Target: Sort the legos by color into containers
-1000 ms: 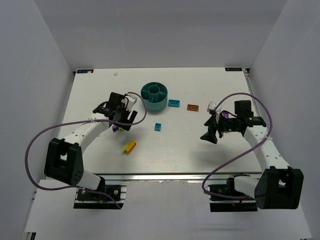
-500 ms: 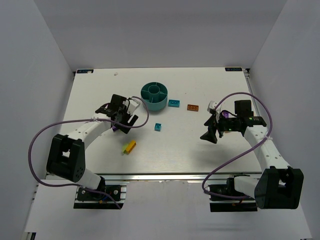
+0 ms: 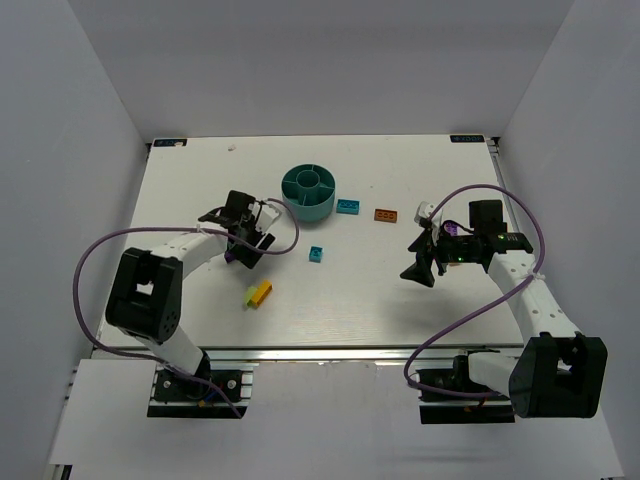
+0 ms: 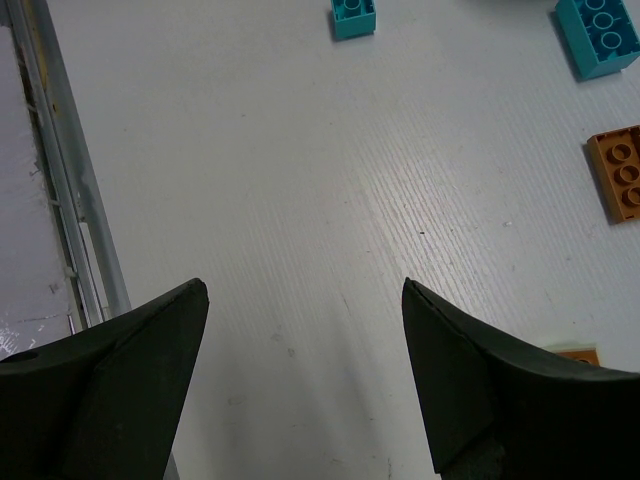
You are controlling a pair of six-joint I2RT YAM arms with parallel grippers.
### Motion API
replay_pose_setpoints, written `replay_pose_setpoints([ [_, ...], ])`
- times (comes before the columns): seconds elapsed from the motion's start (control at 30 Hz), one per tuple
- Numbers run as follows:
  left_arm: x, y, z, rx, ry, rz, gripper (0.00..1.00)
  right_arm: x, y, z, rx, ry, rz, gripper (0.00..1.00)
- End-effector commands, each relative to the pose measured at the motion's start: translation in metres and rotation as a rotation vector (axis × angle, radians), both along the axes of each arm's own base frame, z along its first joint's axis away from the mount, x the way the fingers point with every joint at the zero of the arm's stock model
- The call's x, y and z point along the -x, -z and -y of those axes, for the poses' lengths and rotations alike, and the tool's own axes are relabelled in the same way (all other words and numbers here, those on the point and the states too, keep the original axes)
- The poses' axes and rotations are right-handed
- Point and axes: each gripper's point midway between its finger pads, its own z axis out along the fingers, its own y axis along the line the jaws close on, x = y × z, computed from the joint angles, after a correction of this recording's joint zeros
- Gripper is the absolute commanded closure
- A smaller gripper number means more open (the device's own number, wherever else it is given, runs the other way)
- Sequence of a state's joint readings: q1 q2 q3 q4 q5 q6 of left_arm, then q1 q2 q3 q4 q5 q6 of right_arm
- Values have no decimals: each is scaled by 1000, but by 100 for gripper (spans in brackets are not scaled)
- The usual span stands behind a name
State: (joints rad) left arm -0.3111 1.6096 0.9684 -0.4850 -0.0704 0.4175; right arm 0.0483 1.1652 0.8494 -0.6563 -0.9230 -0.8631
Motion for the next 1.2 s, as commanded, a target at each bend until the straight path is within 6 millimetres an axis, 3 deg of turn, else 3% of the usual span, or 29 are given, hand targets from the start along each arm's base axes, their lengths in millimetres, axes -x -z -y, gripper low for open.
replay_pose_setpoints([
  [0.0,-15,-2,-4,3,-8,35,19,-6,-17,-5,-29,-16,36,17],
  [0.1,-20,4,-6,1,-27,36,24,-5,-18,-5,-31,-15,34,17],
  [0.2,-24,4,-6,8,-41,47,35,-5,-18,-5,-31,-16,32,17],
  [0.23,-24,3,-6,11,-53,46,40,-4,-18,-5,-31,-16,30,17],
  [0.27,-25,2,-6,14,-58,52,54,-4,-18,-5,-33,-17,30,17],
  [0.37,-23,-3,-4,42,-89,58,73,-4,-20,-6,-40,-14,23,18],
  [0.47,-20,-24,10,152,-122,75,81,-5,-23,-8,-53,20,-15,24],
  [0.53,-23,-57,30,306,-156,135,83,-11,-27,-14,-70,79,-69,32],
  [0.6,-17,-86,64,517,-106,147,84,-15,-30,-21,-91,126,-121,35],
  [0.63,-15,-115,80,669,-127,199,84,-20,-33,-30,-98,142,-122,36],
  [0.7,0,-146,110,900,-74,188,83,-20,-40,-45,-160,227,-271,36],
  [0.73,4,-172,125,1079,-99,218,82,-22,-46,-55,-195,221,-301,36],
  [0.83,21,-204,149,1383,-124,165,81,-23,-56,-72,-268,274,-456,32],
  [0.9,26,-214,158,1493,-137,131,81,-26,-65,-84,-295,282,-487,30],
  [0.93,28,-230,163,1591,-151,113,81,-33,-70,-87,-293,303,-459,25],
  [0.97,29,-226,165,1627,-184,86,81,-37,-79,-92,-310,290,-409,23],
  [1.0,28,-244,165,1702,-165,131,81,-35,-84,-100,-319,253,-357,21],
  [1.07,31,-245,170,1802,-217,63,82,-41,-107,-107,-384,219,-134,17],
  [1.13,35,-264,174,1911,-190,70,82,-36,-124,-120,-426,190,110,11],
  [1.17,33,-264,172,1928,-219,64,82,-33,-123,-118,-427,189,113,10],
])
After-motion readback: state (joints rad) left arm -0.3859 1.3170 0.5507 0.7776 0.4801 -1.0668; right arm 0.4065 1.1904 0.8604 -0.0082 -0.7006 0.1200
